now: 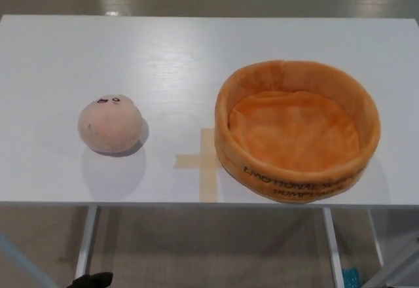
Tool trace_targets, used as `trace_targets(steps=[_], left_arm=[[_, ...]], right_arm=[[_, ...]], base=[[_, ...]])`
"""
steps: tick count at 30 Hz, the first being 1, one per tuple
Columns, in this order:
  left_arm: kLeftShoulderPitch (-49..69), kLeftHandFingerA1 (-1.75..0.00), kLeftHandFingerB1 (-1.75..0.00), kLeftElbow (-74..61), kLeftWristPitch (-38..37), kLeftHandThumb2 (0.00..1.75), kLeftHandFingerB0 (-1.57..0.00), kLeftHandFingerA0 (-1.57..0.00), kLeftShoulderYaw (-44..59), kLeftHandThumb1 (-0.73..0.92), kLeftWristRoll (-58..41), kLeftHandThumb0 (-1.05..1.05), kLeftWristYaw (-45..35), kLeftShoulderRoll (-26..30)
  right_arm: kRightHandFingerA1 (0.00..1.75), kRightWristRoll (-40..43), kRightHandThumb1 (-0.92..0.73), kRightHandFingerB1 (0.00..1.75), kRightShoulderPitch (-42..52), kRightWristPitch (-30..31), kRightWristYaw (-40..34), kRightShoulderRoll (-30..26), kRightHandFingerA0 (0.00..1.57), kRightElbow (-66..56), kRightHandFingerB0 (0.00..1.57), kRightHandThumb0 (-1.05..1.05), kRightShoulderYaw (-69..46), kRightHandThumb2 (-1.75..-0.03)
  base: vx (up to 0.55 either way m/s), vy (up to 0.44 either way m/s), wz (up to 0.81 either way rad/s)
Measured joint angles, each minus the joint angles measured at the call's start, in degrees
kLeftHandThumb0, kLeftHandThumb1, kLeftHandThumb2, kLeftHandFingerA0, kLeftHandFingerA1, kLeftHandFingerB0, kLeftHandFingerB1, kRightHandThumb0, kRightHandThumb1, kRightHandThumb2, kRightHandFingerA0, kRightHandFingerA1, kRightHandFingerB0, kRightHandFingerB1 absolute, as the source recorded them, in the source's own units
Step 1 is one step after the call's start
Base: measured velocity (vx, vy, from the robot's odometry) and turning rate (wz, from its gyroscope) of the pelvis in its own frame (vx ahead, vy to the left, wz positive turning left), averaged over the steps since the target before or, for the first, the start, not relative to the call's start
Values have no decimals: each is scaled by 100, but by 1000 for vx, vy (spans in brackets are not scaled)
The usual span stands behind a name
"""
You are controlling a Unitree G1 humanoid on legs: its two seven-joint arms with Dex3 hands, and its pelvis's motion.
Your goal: Use the left hand to pick up the pink round toy on the left and place it inside the orange plate on the desk.
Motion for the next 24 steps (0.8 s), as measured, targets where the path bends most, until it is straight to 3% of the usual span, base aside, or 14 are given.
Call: trace_targets(steps=[10,11,13,14,16,17,18,24], left_arm=[[17,-40,-33,199,-372,58,-33,-36,62,61,-1,-16,-64,2],[25,-55,-50,208,-398,88,-20,-25,74,42,-2,-14,-81,2],[42,-55,-50,217,-443,87,-20,-26,92,42,-3,-15,-107,3],[56,-42,-33,216,-467,58,-34,-40,101,61,-3,-24,-124,4],[88,-41,-33,213,-512,59,-33,-39,109,61,-3,-25,-159,18],[108,-54,-48,208,-533,87,-17,-26,114,42,-4,-20,-184,40],[132,-39,-34,197,-559,65,-25,-28,119,60,-4,-31,-224,83],[334,-39,-35,-136,-669,69,-19,-22,60,55,-2,-44,-687,577]], right_arm=[[60,2,-58,44,23,-376,-57,0,75,179,65,-38,-52,-58],[57,2,-59,44,30,-392,-59,0,74,188,63,-39,-52,-58],[59,-2,-59,44,46,-412,-66,-1,75,202,63,-40,-42,-58],[61,-6,-58,44,61,-424,-73,-1,77,205,64,-39,-32,-58],[60,-8,-59,44,88,-442,-89,-3,76,211,64,-39,-18,-58],[60,-7,-58,44,93,-446,-95,-3,76,214,63,-38,-19,-58],[60,-6,-58,44,96,-453,-104,-3,76,215,63,-37,-20,-58],[57,17,-59,44,96,-483,-105,-4,74,222,63,-39,-99,-58]], base=[[0,0,0],[0,0,0],[0,0,0],[0,0,0],[0,0,0],[0,0,0],[0,0,0],[0,0,0]])
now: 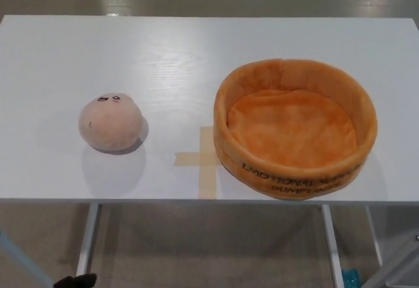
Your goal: Use the left hand to pick up the pink round toy on the left and place it inside the orange plate on the desk.
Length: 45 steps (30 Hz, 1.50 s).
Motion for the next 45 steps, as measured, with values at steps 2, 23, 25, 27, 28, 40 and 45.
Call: trace_targets(steps=[2,23,25,27,28,40,45], left_arm=[[77,-39,-35,-141,-35,69,-18,-20,-69,54,4,-46,-209,213],[702,-38,-30,-3138,-59,60,-11,-17,-128,43,-676,-38,-2229,1740],[745,-50,-49,-3583,-5,87,0,-2,-93,33,-876,-29,-2457,1848],[778,-41,-26,-3930,48,65,-9,-6,-55,38,-1040,-46,-2618,1905],[795,-43,-24,-4167,86,62,-8,-9,-14,43,-1152,-46,-2710,1925],[831,-43,-27,-6123,511,55,-18,-24,367,50,-2225,-15,-3190,2028],[513,-39,-30,-7038,752,57,-17,-21,499,49,-2654,-14,-3175,1977]], right_arm=[[58,-3,-58,44,-3,-1,-1,-1,75,0,63,-39,1,-58],[61,-17,-58,44,-40,-1,-7,0,75,-4,64,-39,20,-58],[60,-17,-58,44,-43,-1,-7,-1,75,-5,64,-38,20,-58],[60,-17,-58,45,-44,-1,-7,-1,75,-5,64,-37,21,-58],[59,-16,-58,44,-47,-1,-7,0,74,-6,63,-37,22,-58],[58,-17,-58,44,-51,-1,-7,0,74,-9,64,-39,31,-58],[62,-21,-58,44,-46,-1,-16,0,75,-7,65,-38,51,-58]], base=[[0,0,0],[0,0,0],[0,0,0],[0,0,0],[0,0,0],[0,0,0],[0,0,0]])
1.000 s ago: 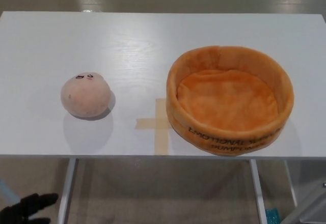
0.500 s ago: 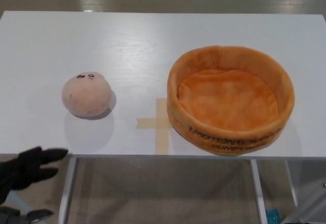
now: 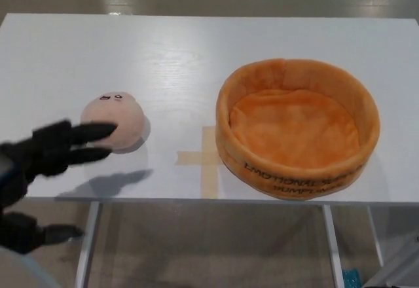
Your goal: Use the left hand to pick up the pink round toy on the left and place it inside the orange plate on the desk.
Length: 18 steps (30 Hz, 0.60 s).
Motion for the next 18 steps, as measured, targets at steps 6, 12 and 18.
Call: trace_targets(steps=[6,12,18], left_arm=[[-1277,-33,-27,-194,163,56,-13,-14,-49,48,29,-17,302,-336],[-1924,-25,-25,721,101,57,-9,-11,-385,46,549,-27,561,-429],[-2591,-27,-25,1844,67,53,-6,-1,-843,44,1153,-34,889,-430]], right_arm=[[63,8,-58,44,44,-12,-22,22,76,34,64,-38,-19,-58],[58,3,-59,44,44,-12,-32,19,73,39,63,-38,-7,-58],[59,1,-58,44,17,-13,-33,20,74,35,64,-39,11,-58]], base=[[0,0,1],[0,0,0],[0,0,0]])
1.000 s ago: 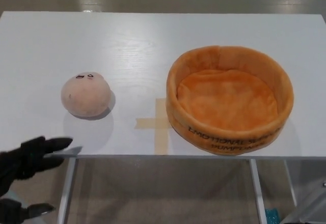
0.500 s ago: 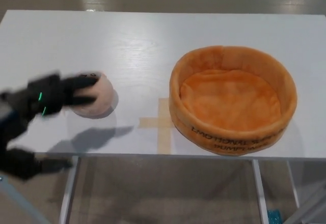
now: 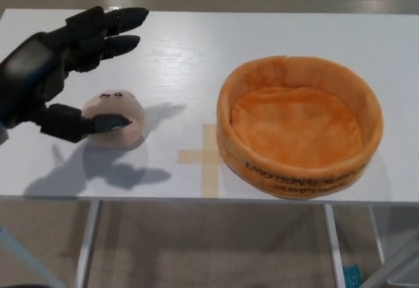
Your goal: Use the left hand to pick up the pink round toy on the left and place it inside the orange plate on the desk.
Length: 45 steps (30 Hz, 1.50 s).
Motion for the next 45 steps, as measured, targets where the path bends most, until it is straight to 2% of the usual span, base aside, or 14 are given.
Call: trace_targets(steps=[1,15,29,31,33,34,36,37,38,39,40,41,44,45], left_arm=[[-68,-20,-23,106,-3,67,-6,0,-51,32,58,-46,37,0],[-1196,0,-7,2211,-50,73,-1,0,-1336,41,1423,-63,816,5],[-1742,-18,-19,3732,-227,77,0,0,-2236,34,2657,-57,1561,-28],[-1792,-19,-15,3852,-253,65,-5,-5,-2268,34,2731,-70,1606,-54],[-1847,-30,-24,3985,-299,77,0,0,-2283,32,2808,-53,1660,-106],[-1859,-31,-25,4016,-308,53,-1,-24,-2283,41,2825,-63,1670,-119],[-1902,-46,-30,4147,-367,70,-5,-32,-2281,41,2880,-58,1715,-149],[-1905,-52,-32,4159,-374,61,-33,-80,-2281,64,2883,-31,1720,-151],[-1913,-52,-32,4213,-424,61,-33,-80,-2274,64,2904,-31,1761,-159],[-1913,-69,-43,4245,-466,65,-66,-116,-2269,79,2919,-14,1799,-164],[-1912,-69,-43,4290,-563,65,-66,-116,-2208,79,2919,-14,1874,-192],[-1909,-105,-59,4313,-613,63,-89,-103,-2166,85,2915,-8,1900,-213],[-1862,-110,-73,4429,-835,69,-91,-96,-1985,82,2879,-7,2014,-358],[-1855,-118,-98,4459,-889,73,-82,-94,-1946,83,2869,-11,2039,-387]], right_arm=[[60,0,-58,44,-3,0,0,0,74,0,64,-39,0,-58],[57,3,-59,44,-11,-2,0,0,74,-2,63,-38,-4,-58],[63,7,-58,44,42,-7,-3,-1,76,2,65,-37,-30,-58],[62,10,-57,44,47,-12,-3,-1,76,2,65,-37,-41,-58],[62,10,-57,44,47,-15,-3,0,76,3,65,-38,-51,-58],[62,10,-57,44,46,-15,-3,0,76,3,64,-38,-53,-58],[61,8,-58,44,46,-16,-3,0,76,5,65,-38,-60,-58],[60,9,-58,45,46,-16,-3,-1,75,6,65,-37,-60,-58],[60,6,-58,45,46,-16,-4,-1,75,6,65,-37,-58,-58],[60,5,-58,44,46,-16,-5,-1,75,6,64,-38,-56,-58],[60,4,-58,44,46,-18,-6,-1,75,6,64,-38,-56,-58],[61,5,-58,44,46,-19,-6,-1,75,6,65,-37,-58,-58],[60,5,-58,44,47,-19,-6,-1,75,6,64,-37,-61,-58],[58,5,-58,44,45,-19,-6,-1,74,6,64,-38,-61,-58]], base=[[0,0,0],[0,0,0],[0,0,0],[0,0,0],[0,0,0],[0,0,0],[0,0,0],[0,0,0],[0,0,0],[0,0,0],[0,0,0],[0,0,0],[0,0,0],[0,0,0]])
